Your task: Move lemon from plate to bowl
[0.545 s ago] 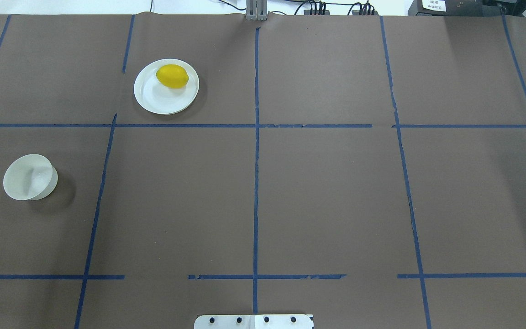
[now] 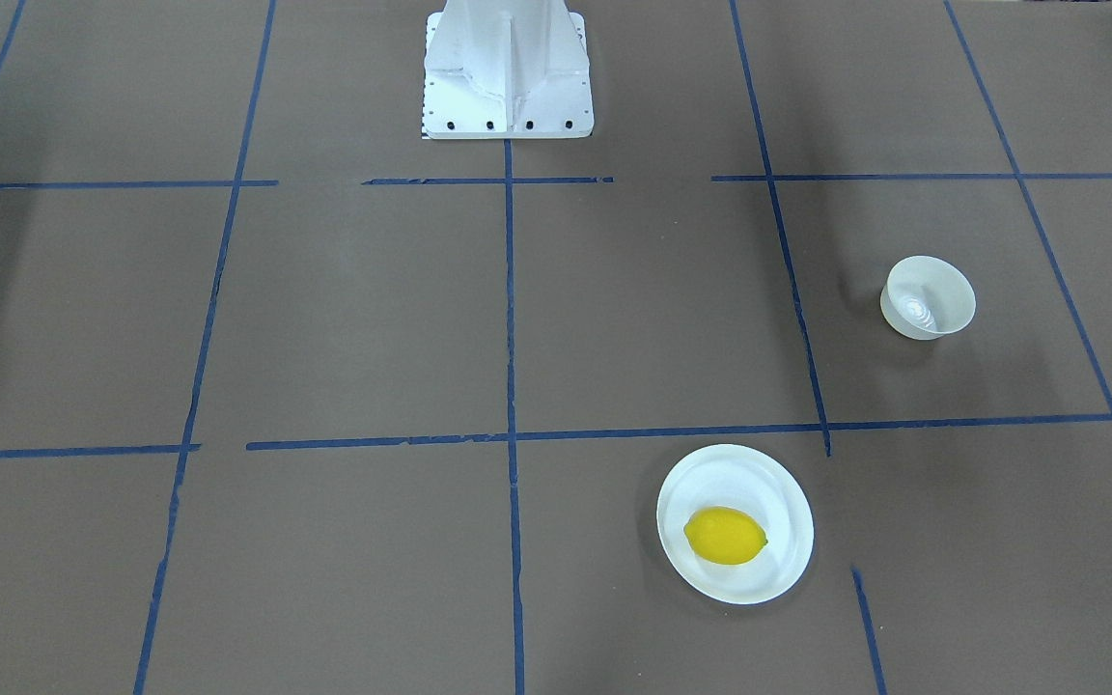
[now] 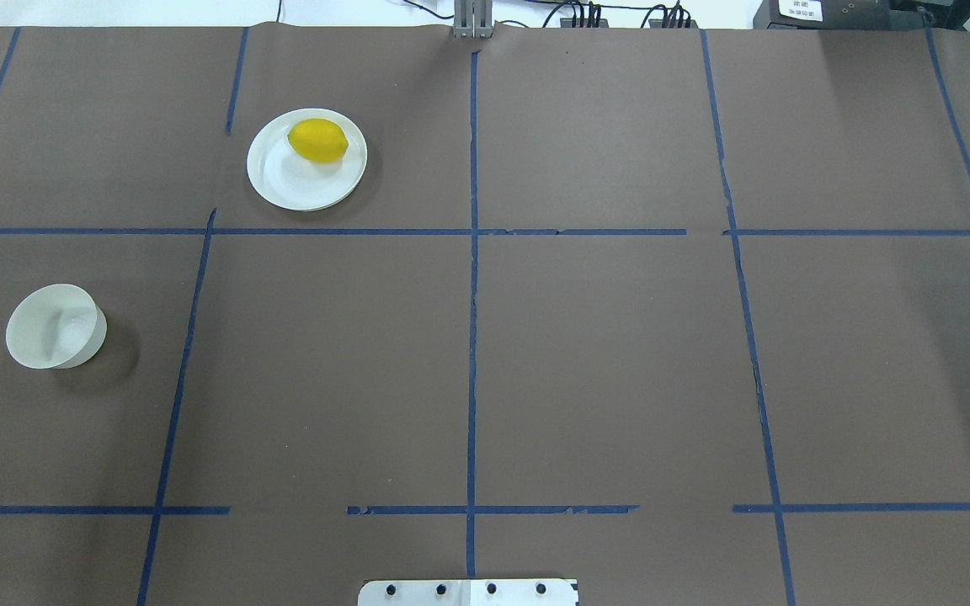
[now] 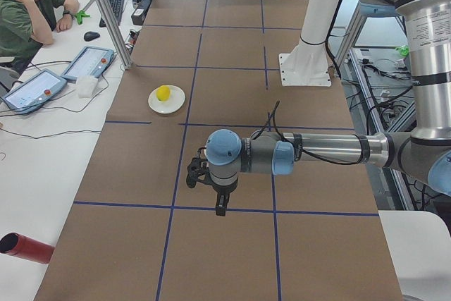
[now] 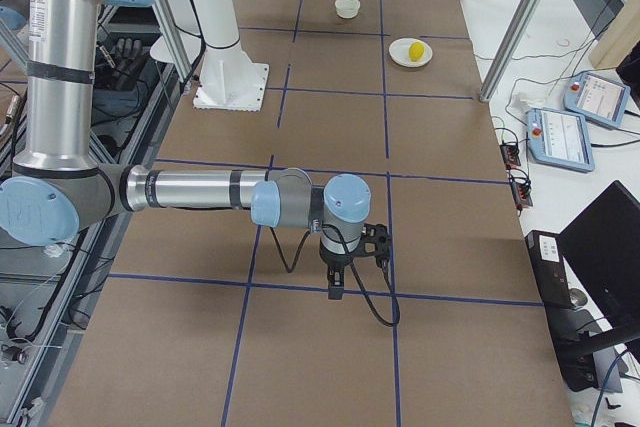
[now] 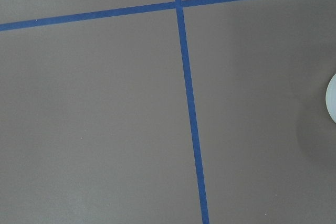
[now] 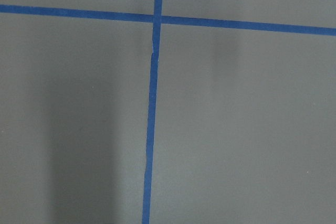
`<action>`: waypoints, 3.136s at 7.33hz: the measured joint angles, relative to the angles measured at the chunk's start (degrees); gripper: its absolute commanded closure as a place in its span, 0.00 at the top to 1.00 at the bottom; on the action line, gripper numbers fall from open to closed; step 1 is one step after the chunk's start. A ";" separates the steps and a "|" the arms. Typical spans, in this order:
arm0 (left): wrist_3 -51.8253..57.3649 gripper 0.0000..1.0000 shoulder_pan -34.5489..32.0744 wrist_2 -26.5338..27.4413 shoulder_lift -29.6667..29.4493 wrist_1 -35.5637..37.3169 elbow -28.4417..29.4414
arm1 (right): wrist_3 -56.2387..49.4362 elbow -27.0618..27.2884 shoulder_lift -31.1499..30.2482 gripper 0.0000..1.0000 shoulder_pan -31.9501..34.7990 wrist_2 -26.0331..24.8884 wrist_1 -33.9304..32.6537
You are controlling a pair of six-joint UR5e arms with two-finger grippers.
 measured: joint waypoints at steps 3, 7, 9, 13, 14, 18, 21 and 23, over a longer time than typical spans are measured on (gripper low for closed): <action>-2.68 1.00 0.00 -0.06 -2.53 -2.99 -0.55 | 0.00 -0.01 0.00 1.00 0.00 0.00 0.00; -18.83 1.00 5.02 0.35 -16.42 -3.16 0.41 | 0.00 0.01 0.02 1.00 0.00 0.00 0.00; -31.49 1.00 12.44 1.48 -26.47 -3.09 3.50 | 0.00 0.01 0.02 1.00 0.00 0.00 0.00; -52.39 1.00 22.33 6.50 -48.06 -3.59 20.35 | 0.00 0.01 0.00 1.00 0.00 0.00 0.00; -55.59 1.00 24.08 8.09 -52.83 -3.89 25.31 | 0.00 0.01 0.00 1.00 0.00 0.00 0.00; -69.40 1.00 29.34 10.78 -66.45 -13.66 45.40 | 0.00 0.01 0.00 1.00 0.00 0.00 0.00; -91.39 1.00 31.16 10.75 -67.75 -14.56 49.10 | 0.00 0.01 0.00 1.00 0.00 0.00 0.00; -102.93 1.00 32.49 10.56 -67.83 -14.36 49.76 | 0.00 0.01 0.00 1.00 0.00 0.00 0.00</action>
